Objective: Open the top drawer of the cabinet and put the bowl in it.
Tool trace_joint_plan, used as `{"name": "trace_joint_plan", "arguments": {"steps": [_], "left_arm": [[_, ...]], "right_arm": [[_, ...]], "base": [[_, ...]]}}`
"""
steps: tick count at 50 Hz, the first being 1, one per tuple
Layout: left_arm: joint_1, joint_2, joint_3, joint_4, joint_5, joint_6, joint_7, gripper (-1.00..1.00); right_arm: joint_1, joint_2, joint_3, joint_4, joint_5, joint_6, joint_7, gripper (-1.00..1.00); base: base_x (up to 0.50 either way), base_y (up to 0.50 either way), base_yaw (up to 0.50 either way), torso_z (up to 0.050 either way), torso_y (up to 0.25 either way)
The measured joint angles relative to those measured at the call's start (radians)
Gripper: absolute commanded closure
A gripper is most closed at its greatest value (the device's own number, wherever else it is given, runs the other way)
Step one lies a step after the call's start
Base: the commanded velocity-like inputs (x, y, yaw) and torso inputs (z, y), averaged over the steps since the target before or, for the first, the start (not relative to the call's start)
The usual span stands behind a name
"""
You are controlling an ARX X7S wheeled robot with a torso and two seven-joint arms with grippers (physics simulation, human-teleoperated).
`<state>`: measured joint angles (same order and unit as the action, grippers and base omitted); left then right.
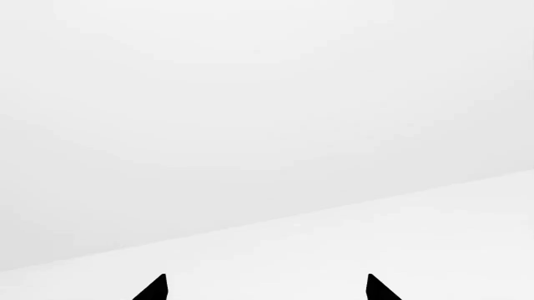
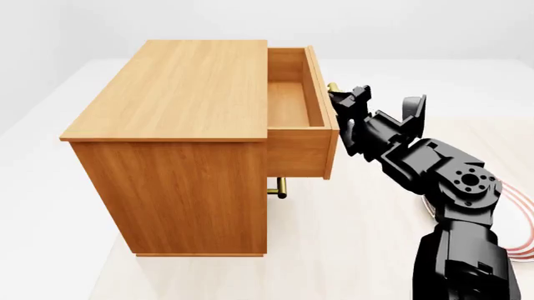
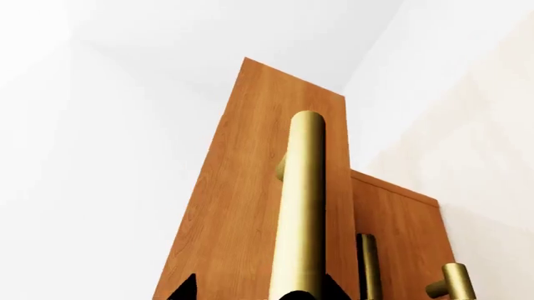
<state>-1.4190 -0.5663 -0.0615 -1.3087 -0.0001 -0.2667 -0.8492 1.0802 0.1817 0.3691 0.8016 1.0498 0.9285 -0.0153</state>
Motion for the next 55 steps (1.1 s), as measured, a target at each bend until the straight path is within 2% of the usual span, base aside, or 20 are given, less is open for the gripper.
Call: {"name": "trace_joint_plan", "arguments": {"steps": [22, 33, 46, 55], "left_arm": [[-0.001, 0.000, -0.003, 0.000, 0.000, 0.001, 0.003, -1.00], [-0.001, 0.000, -0.004, 0.000, 0.000, 0.002, 0.006, -1.00], [0.000, 0.000, -0.006, 0.000, 0.000, 0.004, 0.009, -1.00], [0.000, 0.000, -0.005, 0.000, 0.000, 0.006, 0.011, -1.00]], "right_arm": [[0.008, 0.010, -0.031, 0.002, 0.013, -0.025, -0.036, -1.00], [0.001, 0.042, -0.033, -0.045, -0.035, -0.104, 0.036, -1.00], [-0.012, 0.101, -0.040, -0.292, -0.083, -0.136, 0.207, -1.00], [0.098, 0.146, -0.182, -0.499, -0.069, 0.032, 0.259, -1.00]], "base": [[0.00, 0.00, 0.00, 0.000, 0.000], [0.00, 0.00, 0.00, 0.001, 0.000], [0.00, 0.00, 0.00, 0.000, 0.000], [0.00, 0.00, 0.00, 0.000, 0.001]]}}
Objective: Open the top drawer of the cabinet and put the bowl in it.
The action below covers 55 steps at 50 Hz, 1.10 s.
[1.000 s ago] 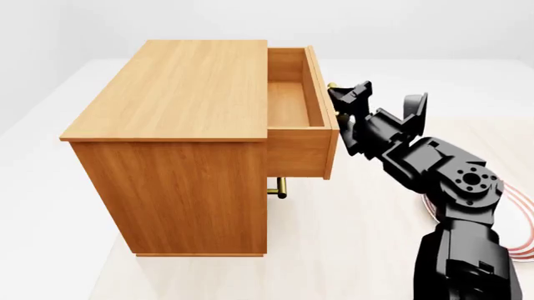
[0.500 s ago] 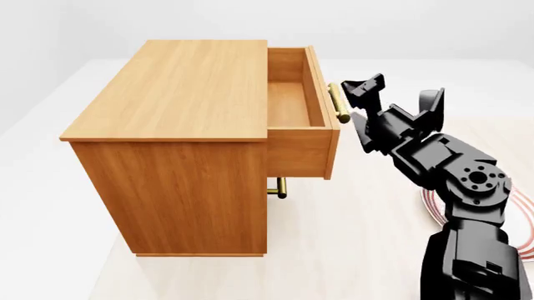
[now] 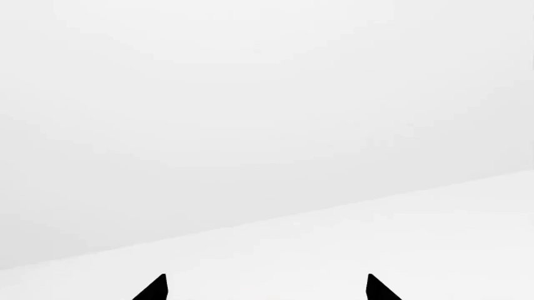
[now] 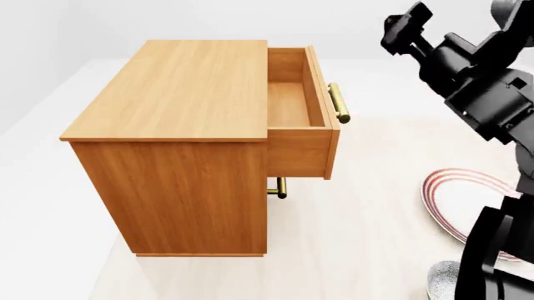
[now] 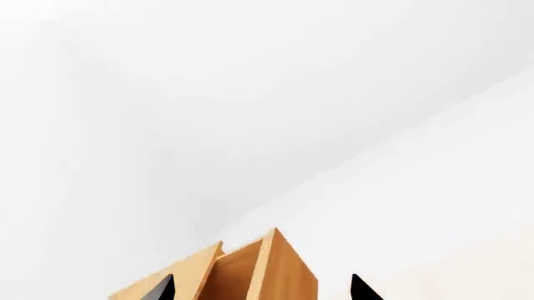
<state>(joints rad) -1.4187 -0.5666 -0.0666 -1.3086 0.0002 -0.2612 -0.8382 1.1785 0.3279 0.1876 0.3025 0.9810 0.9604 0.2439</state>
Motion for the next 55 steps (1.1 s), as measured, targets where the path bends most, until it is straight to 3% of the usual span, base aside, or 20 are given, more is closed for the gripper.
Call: {"name": "trace_joint_plan", "arguments": {"steps": [11, 19, 28, 45, 55], "left_arm": [[0.004, 0.000, 0.002, 0.000, 0.000, -0.001, 0.003, -1.00], [0.006, 0.001, 0.007, 0.000, 0.002, -0.001, 0.010, -1.00], [0.007, 0.001, 0.013, 0.000, 0.001, 0.001, 0.018, -1.00], [0.008, 0.000, 0.012, 0.000, -0.001, 0.013, 0.032, -1.00], [0.012, 0.000, 0.009, 0.000, -0.001, 0.022, 0.034, -1.00]], "right_arm": [[0.292, -0.006, -0.274, 0.034, -0.011, 0.279, -0.007, -1.00], [0.485, -0.060, -0.483, 0.287, -0.093, 0.347, -0.104, -1.00], [0.656, -0.161, -0.661, 0.670, -0.223, 0.295, -0.277, -1.00], [0.722, -0.283, -0.574, 0.945, -0.635, 0.259, -0.465, -1.00], [0.717, -0.311, -0.596, 0.983, -0.678, 0.240, -0.497, -1.00]], "base": [[0.00, 0.00, 0.00, 0.000, 0.000], [0.00, 0.00, 0.00, 0.000, 0.000], [0.00, 0.00, 0.00, 0.000, 0.000], [0.00, 0.00, 0.00, 0.000, 0.000], [0.00, 0.00, 0.00, 0.000, 0.000]]}}
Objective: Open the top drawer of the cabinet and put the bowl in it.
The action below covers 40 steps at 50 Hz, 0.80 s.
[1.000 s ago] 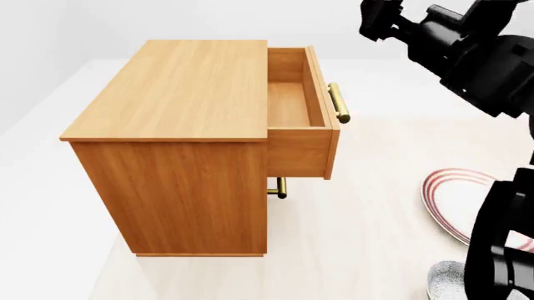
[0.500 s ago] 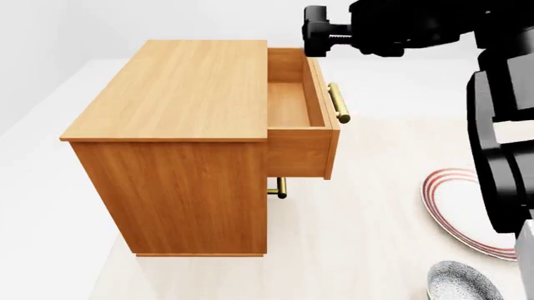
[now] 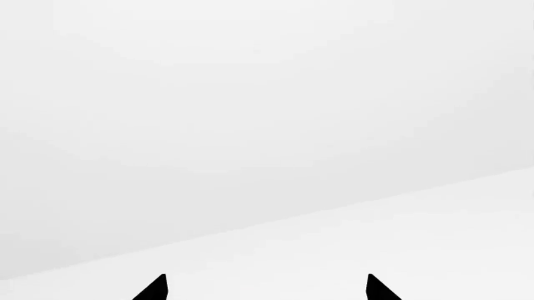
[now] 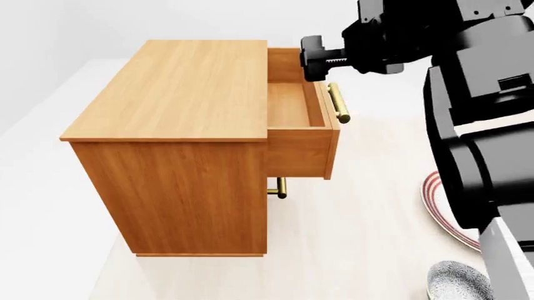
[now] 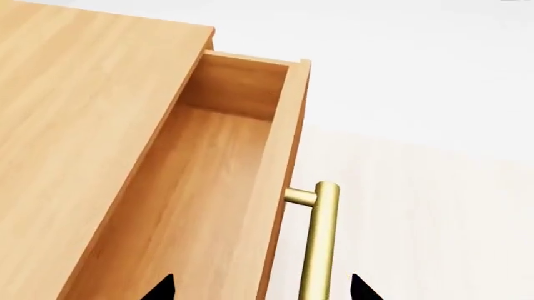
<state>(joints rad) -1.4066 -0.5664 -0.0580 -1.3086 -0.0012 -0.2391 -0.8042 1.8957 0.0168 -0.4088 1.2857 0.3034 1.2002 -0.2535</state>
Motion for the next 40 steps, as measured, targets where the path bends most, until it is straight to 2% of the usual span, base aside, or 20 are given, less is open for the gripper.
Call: {"name": "trace_joint_plan", "arguments": {"steps": [12, 18, 30, 40], "left_arm": [[0.003, -0.001, -0.004, 0.000, 0.000, 0.008, 0.004, -1.00], [0.006, -0.001, -0.004, 0.000, 0.001, 0.011, 0.006, -1.00], [0.008, -0.002, -0.003, 0.000, 0.001, 0.017, 0.008, -1.00], [0.009, -0.003, -0.005, 0.000, 0.000, 0.020, 0.012, -1.00]], "right_arm": [[-0.018, -0.012, -0.210, 0.015, 0.220, -0.047, 0.021, -1.00], [-0.037, -0.014, -0.272, 0.018, 0.287, -0.068, 0.036, -1.00], [-0.083, -0.016, -0.319, 0.021, 0.318, -0.100, 0.044, -1.00], [-0.113, -0.016, -0.288, 0.022, 0.274, -0.116, 0.037, -1.00]], "base": [[0.00, 0.00, 0.00, 0.000, 0.000], [0.00, 0.00, 0.00, 0.000, 0.000], [0.00, 0.00, 0.00, 0.000, 0.000], [0.00, 0.00, 0.00, 0.000, 0.000]]}}
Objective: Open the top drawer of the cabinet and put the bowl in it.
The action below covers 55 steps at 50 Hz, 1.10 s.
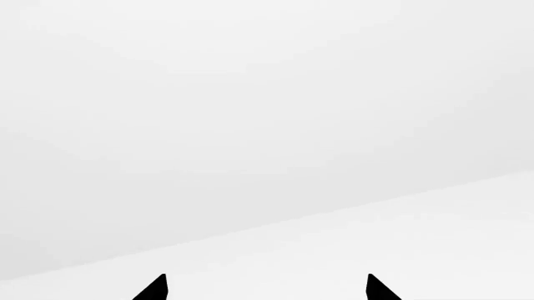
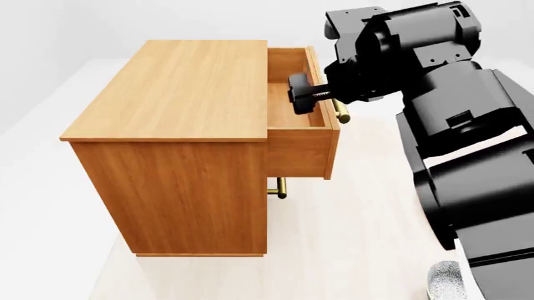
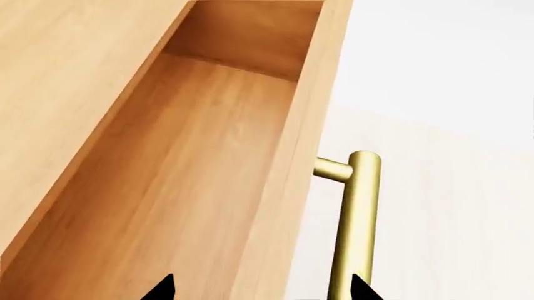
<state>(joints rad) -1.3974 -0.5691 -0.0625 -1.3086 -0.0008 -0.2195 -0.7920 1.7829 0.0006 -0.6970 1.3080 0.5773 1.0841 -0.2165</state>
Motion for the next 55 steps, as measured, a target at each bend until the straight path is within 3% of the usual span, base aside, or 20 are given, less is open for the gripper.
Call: {"name": "trace_joint_plan", "arguments": {"steps": [20, 35, 55], "left_arm": [[0.001, 0.000, -0.008, 0.000, -0.001, 0.003, 0.005, -1.00], [0.002, 0.000, -0.015, 0.000, -0.001, 0.004, 0.008, -1.00], [0.002, 0.000, -0.022, 0.000, 0.000, 0.002, 0.015, -1.00]], "right_arm": [[-0.036, -0.001, 0.150, -0.003, -0.285, -0.028, -0.051, -1.00], [-0.046, 0.004, 0.139, -0.005, -0.456, -0.039, -0.068, -1.00], [-0.027, 0.064, 0.146, 0.000, -0.526, -0.023, -0.064, -1.00]], "base": [[0.00, 0.00, 0.00, 0.000, 0.000], [0.00, 0.00, 0.00, 0.000, 0.000], [0.00, 0.00, 0.00, 0.000, 0.000]]}}
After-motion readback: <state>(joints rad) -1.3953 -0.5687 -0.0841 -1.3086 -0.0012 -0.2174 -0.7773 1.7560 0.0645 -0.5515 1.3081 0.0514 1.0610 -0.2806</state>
